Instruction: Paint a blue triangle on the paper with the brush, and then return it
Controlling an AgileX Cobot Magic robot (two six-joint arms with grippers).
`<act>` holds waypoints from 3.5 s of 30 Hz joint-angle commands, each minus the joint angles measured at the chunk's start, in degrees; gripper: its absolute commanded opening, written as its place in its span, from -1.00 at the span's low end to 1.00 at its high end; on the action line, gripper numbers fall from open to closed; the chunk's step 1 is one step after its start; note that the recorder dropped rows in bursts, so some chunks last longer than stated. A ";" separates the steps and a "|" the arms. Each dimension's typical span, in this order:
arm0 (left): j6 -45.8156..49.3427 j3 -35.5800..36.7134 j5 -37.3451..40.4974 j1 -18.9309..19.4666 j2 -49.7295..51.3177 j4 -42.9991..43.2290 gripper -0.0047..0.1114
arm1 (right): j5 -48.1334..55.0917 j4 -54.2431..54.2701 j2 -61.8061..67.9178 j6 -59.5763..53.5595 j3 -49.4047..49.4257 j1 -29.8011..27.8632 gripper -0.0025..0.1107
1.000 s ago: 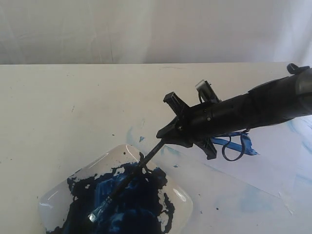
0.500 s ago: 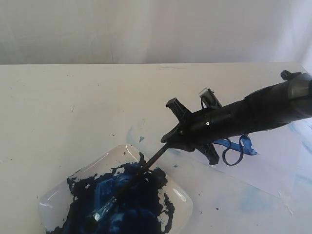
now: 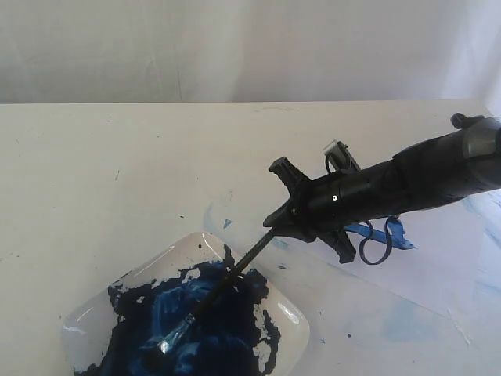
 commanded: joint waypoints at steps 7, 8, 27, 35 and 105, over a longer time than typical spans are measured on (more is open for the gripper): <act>-0.44 0.26 -0.33 -0.22 -0.42 0.33 -0.92 | -0.98 -0.05 1.59 -0.61 0.20 -0.02 -0.95; -0.44 0.26 -0.33 -0.22 -0.42 0.33 -0.92 | -0.59 0.10 2.01 -0.61 0.20 -0.02 -0.95; -0.44 0.26 -0.33 -0.22 -0.42 0.33 -0.92 | 4.23 -8.67 -3.70 -4.80 0.20 -4.33 0.00; -0.44 0.26 -0.33 -0.22 -0.42 0.33 -0.92 | 10.65 -22.52 -17.14 -2.75 0.20 -9.18 -0.14; -4.52 5.96 -7.31 -0.09 -32.47 0.33 -0.92 | -17.49 -41.41 -65.02 -0.32 15.55 -9.18 -0.96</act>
